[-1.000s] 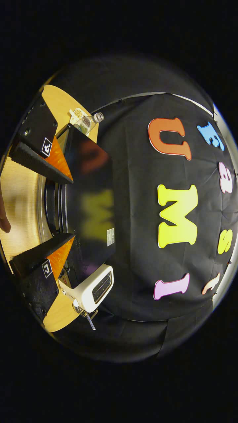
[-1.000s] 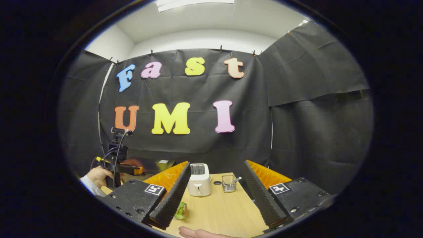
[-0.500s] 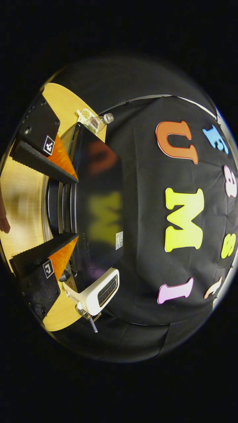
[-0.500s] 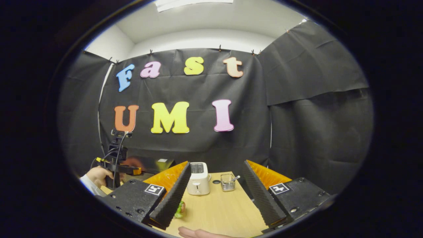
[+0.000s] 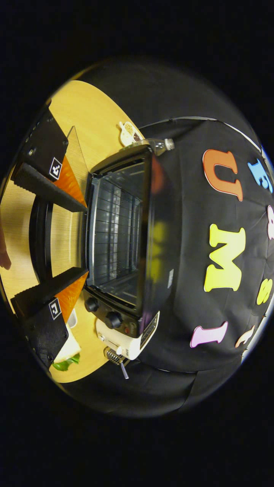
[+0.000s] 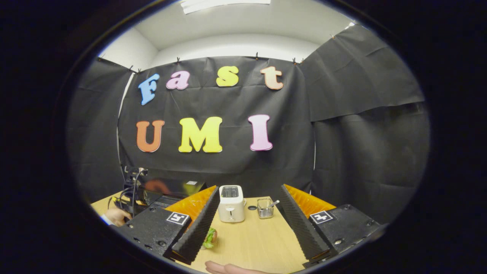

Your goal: Open the electric oven with the left hand, put the food in, and close the electric oven.

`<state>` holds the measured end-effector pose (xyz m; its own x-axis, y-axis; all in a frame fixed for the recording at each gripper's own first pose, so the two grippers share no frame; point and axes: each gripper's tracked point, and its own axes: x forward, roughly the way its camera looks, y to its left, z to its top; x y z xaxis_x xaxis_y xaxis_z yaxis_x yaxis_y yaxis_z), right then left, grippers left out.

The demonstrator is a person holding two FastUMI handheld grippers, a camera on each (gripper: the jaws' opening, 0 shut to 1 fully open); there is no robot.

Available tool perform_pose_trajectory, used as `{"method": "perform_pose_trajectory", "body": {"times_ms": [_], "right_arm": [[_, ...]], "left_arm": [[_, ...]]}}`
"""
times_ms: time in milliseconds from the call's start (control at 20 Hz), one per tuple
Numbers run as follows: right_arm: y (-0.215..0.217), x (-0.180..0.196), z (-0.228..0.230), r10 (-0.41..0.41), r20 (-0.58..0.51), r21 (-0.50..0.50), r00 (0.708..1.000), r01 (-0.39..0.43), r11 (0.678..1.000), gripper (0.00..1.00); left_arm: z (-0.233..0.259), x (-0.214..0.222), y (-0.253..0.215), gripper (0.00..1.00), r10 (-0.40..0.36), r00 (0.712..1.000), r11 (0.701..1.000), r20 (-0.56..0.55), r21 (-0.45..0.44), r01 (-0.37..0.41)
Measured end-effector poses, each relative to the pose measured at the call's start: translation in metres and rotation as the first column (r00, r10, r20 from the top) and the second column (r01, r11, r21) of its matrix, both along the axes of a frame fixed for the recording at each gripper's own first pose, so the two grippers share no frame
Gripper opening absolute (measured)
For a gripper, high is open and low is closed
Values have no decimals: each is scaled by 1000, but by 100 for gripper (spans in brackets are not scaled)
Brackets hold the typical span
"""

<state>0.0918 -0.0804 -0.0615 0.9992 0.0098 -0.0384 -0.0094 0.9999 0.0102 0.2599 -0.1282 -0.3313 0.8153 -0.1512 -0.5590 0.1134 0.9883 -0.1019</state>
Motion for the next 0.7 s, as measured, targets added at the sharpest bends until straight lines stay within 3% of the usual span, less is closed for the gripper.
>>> {"method": "perform_pose_trajectory", "body": {"times_ms": [150, 200, 250, 300, 350, 400, 450, 500, 550, 600, 700], "right_arm": [[7, -1, -6, 11, -10, -17, 1000, -12, 1000, 100], [10, -1, -8, 17, -15, -21, 1000, -17, 1000, 89], [14, -2, -10, 23, -21, -23, 1000, -24, 999, 100], [17, -1, -12, 30, -28, -23, 999, -31, 999, 90], [19, 0, -14, 35, -33, -23, 999, -36, 999, 90], [20, 0, -17, 37, -40, -23, 998, -38, 999, 100], [21, 1, -18, 39, -45, -23, 998, -40, 999, 90], [21, 2, -19, 39, -49, -22, 998, -40, 999, 100], [21, 2, -20, 39, -53, -19, 998, -40, 999, 90], [21, 2, -21, 41, -56, -17, 998, -42, 999, 100], [20, 3, -22, 41, -59, -15, 997, -42, 999, 100]], "left_arm": [[-18, -20, -1, 96, -8, 1000, 1000, -18, 4, 8], [-19, -22, -1, 96, -7, 1000, 1000, -13, 3, 7], [-22, -26, -1, 97, -7, 1000, 1000, -19, 5, 7], [-23, -29, -1, 97, -10, 1000, 1000, -26, 10, 10], [-27, -33, -2, 97, -11, 999, 1000, -46, 11, 12], [-31, -37, -2, 97, -10, 997, 1000, -74, 10, 11], [-37, -41, -3, 97, -11, 994, 1000, -109, 7, 12], [-43, -46, -3, 97, -8, 989, 1000, -150, 5, 9], [-49, -52, -4, 97, -6, 981, 1000, -193, 5, 7], [-58, -60, -3, 97, -2, 970, 1000, -243, 9, 4], [-62, -70, 0, 97, -9, 961, 999, -276, 38, 21]]}}
